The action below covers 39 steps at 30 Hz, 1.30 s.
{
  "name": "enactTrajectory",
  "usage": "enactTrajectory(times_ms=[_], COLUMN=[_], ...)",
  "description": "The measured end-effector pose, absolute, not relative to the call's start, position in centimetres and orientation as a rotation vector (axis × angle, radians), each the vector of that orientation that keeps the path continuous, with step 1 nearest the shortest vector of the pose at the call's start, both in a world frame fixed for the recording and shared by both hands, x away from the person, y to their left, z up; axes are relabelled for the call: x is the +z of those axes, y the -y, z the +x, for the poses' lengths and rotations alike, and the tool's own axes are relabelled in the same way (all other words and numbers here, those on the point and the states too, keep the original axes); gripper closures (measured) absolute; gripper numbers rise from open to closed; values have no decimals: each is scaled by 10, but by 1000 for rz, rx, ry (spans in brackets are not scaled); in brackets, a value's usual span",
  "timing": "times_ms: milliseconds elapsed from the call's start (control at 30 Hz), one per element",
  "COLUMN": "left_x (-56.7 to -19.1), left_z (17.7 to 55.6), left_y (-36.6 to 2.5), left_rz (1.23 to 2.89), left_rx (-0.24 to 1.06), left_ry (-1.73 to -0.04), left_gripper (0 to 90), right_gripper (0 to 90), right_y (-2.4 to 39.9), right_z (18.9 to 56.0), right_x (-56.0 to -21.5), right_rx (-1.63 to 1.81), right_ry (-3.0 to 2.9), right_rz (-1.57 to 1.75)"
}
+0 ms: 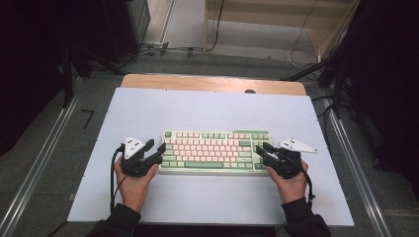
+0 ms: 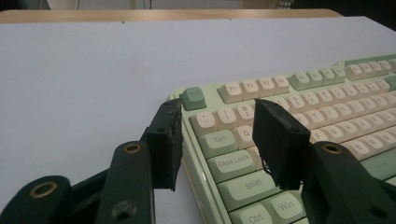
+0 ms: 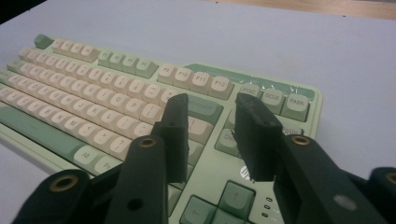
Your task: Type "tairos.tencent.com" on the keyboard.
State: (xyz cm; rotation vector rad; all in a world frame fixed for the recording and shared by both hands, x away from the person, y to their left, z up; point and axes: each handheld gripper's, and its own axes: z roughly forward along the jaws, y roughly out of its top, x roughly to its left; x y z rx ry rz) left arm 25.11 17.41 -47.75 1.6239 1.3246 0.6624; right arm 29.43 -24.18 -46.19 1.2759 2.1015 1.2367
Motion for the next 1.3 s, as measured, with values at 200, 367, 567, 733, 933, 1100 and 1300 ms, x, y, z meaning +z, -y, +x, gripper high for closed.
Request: enactTrajectory(times_ms=[200,367,567,733,933,1100,1300], left_x=[-478,-477,-478,-477,-479,-480,-480], left_z=[251,251,252,252,254,256,260], left_y=[-173,-173,-172,-171,-166,-162,-159], left_rz=[1620,1620,1626,1633,1660,1675,1677], left_rx=[655,643,612,598,572,556,536], left_ry=[-1320,-1307,-1287,-1269,-1248,-1242,-1241], left_gripper=[603,687,826,900,900,900,900], right_gripper=[758,844,874,874,874,874,874], right_y=[241,240,237,233,228,225,221], right_z=[294,293,293,293,294,294,295], right_x=[-462,-461,-460,-460,-460,-460,-461], right_rx=[1238,1255,1267,1271,1267,1275,1271], right_ry=[-2099,-2113,-2129,-2138,-2151,-2157,-2169], right_rz=[1267,1247,1227,1216,1212,1204,1192])
